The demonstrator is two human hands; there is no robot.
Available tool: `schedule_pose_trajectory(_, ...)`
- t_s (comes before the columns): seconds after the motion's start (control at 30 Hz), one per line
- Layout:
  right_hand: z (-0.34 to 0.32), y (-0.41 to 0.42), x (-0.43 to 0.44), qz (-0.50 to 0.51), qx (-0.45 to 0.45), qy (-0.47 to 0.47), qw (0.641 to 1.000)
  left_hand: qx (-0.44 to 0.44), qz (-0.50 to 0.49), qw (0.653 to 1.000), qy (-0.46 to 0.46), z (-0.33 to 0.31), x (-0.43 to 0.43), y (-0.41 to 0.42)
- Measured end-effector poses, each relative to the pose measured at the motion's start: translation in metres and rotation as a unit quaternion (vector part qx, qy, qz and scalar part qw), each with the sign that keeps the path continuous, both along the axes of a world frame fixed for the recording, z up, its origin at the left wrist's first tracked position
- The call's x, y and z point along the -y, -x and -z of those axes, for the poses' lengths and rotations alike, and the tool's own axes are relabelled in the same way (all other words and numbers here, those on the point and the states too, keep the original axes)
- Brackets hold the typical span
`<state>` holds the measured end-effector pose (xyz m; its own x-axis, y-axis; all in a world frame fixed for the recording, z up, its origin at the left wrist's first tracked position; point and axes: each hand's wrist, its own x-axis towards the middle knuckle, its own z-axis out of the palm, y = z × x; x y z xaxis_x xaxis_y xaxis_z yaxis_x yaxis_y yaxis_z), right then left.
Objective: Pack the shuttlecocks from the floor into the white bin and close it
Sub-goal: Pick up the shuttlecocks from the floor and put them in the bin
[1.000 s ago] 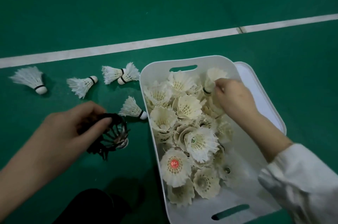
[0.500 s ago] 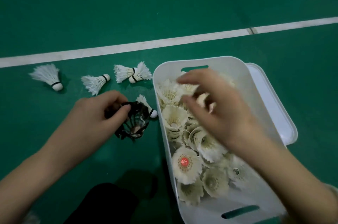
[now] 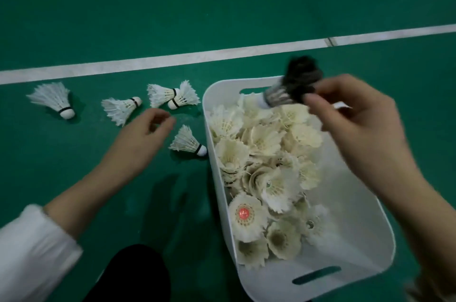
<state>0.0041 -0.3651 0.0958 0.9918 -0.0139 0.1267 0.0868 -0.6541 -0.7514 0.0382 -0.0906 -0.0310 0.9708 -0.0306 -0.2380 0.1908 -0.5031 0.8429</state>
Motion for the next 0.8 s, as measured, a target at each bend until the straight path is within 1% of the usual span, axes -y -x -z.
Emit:
schedule_pose_trajectory(0.03, 0.005, 0.003, 0.017, 0.026, -0.016, 0.022, 0.999, -0.014, 0.025, 0.997, -0.076, 0.016, 0.002, -0.004)
schedule_pose_trajectory(0.07, 0.011, 0.009, 0.028, 0.045, -0.045, 0.053, 0.997, -0.028, 0.044, 0.991, -0.126, 0.029, 0.005, -0.007)
schedule_pose_trajectory(0.13, 0.028, 0.021, 0.039, 0.054, -0.101, 0.105, 0.988, -0.04, 0.074, 0.979, -0.187, 0.048, 0.009, -0.008)
schedule_pose_trajectory(0.2, 0.043, 0.031, 0.042, 0.046, -0.135, 0.134, 0.981, -0.031, 0.091, 0.973, -0.211, 0.058, 0.012, -0.007)
schedule_pose_trajectory(0.27, 0.055, 0.034, 0.043, 0.038, -0.156, 0.164, 0.973, -0.022, 0.086, 0.975, -0.204, 0.061, 0.015, -0.004)
schedule_pose_trajectory(0.33, 0.064, 0.033, 0.044, 0.031, -0.174, 0.169, 0.97, -0.033, 0.065, 0.982, -0.176, 0.063, 0.016, -0.003)
schedule_pose_trajectory(0.4, 0.073, 0.032, 0.042, 0.015, -0.19, 0.175, 0.966, -0.057, 0.042, 0.99, -0.119, 0.066, 0.011, -0.004)
schedule_pose_trajectory(0.5, 0.092, 0.033, 0.039, -0.042, -0.216, 0.228, 0.949, -0.076, 0.021, 0.996, -0.049, 0.065, 0.004, -0.004)
schedule_pose_trajectory(0.57, 0.107, 0.035, 0.04, -0.073, -0.233, 0.267, 0.932, -0.064, 0.004, 0.997, -0.038, 0.063, 0.0, -0.002)
schedule_pose_trajectory(0.63, 0.115, 0.037, 0.042, -0.088, -0.252, 0.286, 0.92, -0.042, -0.001, 0.999, -0.028, 0.059, -0.004, 0.0)
schedule_pose_trajectory(0.7, 0.116, 0.038, 0.043, -0.09, -0.26, 0.275, 0.921, -0.014, 0.009, 1.0, -0.021, 0.054, -0.008, 0.004)
schedule_pose_trajectory(0.8, 0.1, 0.035, 0.04, -0.083, -0.246, 0.269, 0.927, 0.027, 0.02, 0.999, -0.028, 0.041, -0.011, 0.01)
